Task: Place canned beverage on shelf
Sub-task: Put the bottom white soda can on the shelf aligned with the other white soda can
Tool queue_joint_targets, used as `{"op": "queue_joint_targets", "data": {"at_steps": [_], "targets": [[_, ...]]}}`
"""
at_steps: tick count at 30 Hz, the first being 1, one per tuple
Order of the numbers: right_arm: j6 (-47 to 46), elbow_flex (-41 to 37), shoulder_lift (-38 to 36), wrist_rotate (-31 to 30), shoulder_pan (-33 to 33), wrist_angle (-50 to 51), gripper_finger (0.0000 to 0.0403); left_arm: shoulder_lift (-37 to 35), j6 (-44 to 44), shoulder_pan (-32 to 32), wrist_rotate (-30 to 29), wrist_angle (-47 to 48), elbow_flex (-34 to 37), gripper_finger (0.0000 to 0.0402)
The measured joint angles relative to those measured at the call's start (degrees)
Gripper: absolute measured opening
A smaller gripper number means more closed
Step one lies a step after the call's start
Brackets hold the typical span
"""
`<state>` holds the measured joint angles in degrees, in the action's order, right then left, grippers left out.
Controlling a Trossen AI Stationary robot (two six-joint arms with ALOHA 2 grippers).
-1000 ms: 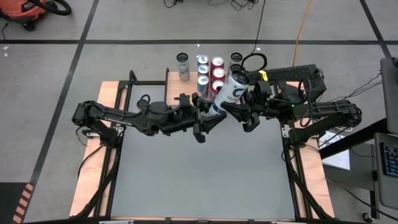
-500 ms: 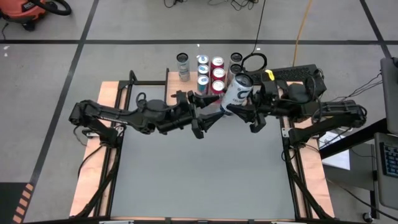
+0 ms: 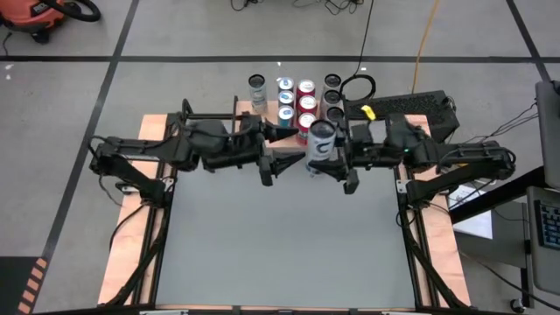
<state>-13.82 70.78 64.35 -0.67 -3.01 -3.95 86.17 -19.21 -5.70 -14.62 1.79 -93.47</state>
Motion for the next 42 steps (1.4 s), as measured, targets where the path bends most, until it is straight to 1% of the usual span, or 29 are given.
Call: {"op": "queue_joint_targets", "data": {"at_steps": [4, 9, 13, 18, 25, 28, 35, 42], "targets": [[1.4, 0.0, 2.1, 2.5, 0.0, -0.6, 0.0223, -0.1, -0.1, 0.9, 1.3, 3.6, -1.7, 0.0373], [1.5, 0.0, 3.9, 2.5, 0.0, -0.4, 0.0223, 0.0, -4.3, 2.1, 6.7, 4.3, -3.2, 0.0373], [1.5, 0.0, 4.4, 2.5, 0.0, -0.6, 0.0223, 0.0, -5.3, 2.4, 7.0, 5.1, -3.2, 0.0373], [1.5, 0.0, 4.9, 2.5, 0.0, -0.2, 0.0223, 0.0, -4.0, 2.3, 8.6, 5.2, -3.2, 0.0373], [1.5, 0.1, 5.0, 2.5, 0.0, 0.2, 0.0223, 0.0, -0.5, 2.5, 8.9, 8.4, -3.2, 0.0373], [1.5, 0.1, 5.0, 2.5, 0.0, 0.1, 0.0223, 0.0, 0.7, 3.1, 9.4, 8.4, -3.2, 0.0373], [1.5, 0.1, 5.7, 2.3, 0.0, 0.1, 0.0224, 1.4, 0.5, 4.6, 11.8, 7.7, -3.1, 0.0373], [1.1, 0.1, 6.8, 2.4, 0.0, 0.7, 0.0224, 2.2, 0.2, 4.7, 11.5, 6.3, -3.1, 0.0373]]}}
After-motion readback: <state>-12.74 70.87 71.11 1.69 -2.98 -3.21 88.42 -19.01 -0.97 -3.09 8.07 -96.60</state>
